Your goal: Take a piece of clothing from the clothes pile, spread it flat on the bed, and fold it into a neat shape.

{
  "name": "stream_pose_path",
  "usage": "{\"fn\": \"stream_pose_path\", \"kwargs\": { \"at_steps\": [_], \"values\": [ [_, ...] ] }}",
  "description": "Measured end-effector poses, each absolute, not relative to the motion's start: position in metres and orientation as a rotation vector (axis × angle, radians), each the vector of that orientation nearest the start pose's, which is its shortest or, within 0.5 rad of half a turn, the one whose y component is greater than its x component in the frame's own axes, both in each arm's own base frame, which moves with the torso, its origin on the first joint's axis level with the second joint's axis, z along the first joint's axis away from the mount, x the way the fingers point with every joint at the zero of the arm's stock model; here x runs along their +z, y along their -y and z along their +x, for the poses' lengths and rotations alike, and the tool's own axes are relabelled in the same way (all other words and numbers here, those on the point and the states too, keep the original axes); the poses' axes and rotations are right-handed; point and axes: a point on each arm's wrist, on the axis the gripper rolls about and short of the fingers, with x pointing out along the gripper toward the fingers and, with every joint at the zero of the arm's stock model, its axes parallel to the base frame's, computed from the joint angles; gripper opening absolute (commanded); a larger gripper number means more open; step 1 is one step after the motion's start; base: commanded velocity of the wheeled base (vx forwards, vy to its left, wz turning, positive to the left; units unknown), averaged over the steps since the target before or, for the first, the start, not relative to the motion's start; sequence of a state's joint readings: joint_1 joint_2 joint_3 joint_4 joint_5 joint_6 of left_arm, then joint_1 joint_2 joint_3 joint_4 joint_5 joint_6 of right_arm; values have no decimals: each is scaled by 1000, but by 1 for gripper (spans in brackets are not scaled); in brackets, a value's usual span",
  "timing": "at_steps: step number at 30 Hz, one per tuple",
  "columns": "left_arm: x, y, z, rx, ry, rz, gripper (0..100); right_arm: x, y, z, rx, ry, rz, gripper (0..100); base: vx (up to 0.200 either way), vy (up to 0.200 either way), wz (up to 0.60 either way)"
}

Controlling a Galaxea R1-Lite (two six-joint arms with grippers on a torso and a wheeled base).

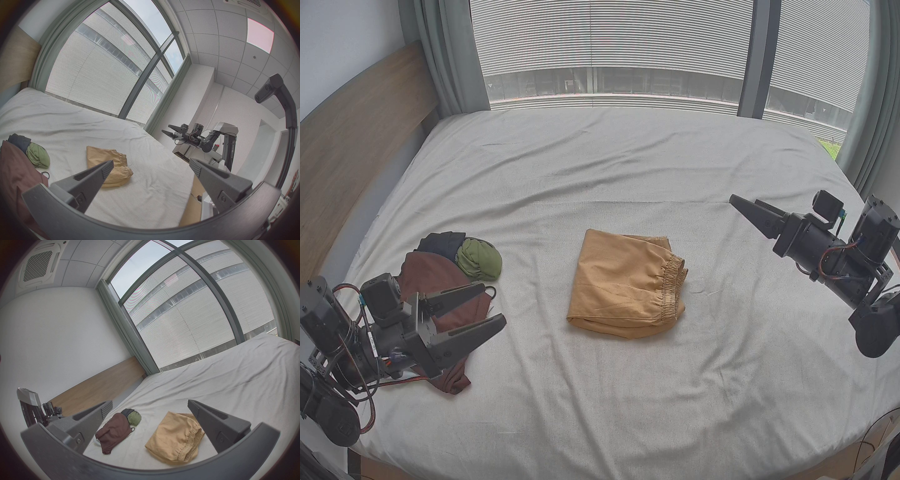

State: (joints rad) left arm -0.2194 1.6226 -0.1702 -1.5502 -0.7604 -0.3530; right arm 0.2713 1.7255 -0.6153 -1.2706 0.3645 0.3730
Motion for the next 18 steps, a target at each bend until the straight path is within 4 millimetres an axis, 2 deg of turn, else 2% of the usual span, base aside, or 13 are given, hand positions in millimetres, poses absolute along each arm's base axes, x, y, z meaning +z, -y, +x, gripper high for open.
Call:
{"fn": "stream_pose_path", "kwargs": {
  "at_steps": [3, 6, 12, 18],
  "values": [
    [147, 61, 193, -989, -100, -341, 100, 188, -81, 270, 643, 11, 345, 100, 0, 0, 0],
    [151, 59, 182, -984, -130, -361, 100, 192, -72, 254, 621, -22, 336, 100, 0, 0, 0],
    [162, 49, 143, -950, -148, -352, 100, 207, -49, 195, 568, -46, 309, 100, 0, 0, 0],
    [162, 39, 105, -874, -155, -320, 100, 207, -30, 134, 498, -49, 277, 100, 0, 0, 0]
  ]
}}
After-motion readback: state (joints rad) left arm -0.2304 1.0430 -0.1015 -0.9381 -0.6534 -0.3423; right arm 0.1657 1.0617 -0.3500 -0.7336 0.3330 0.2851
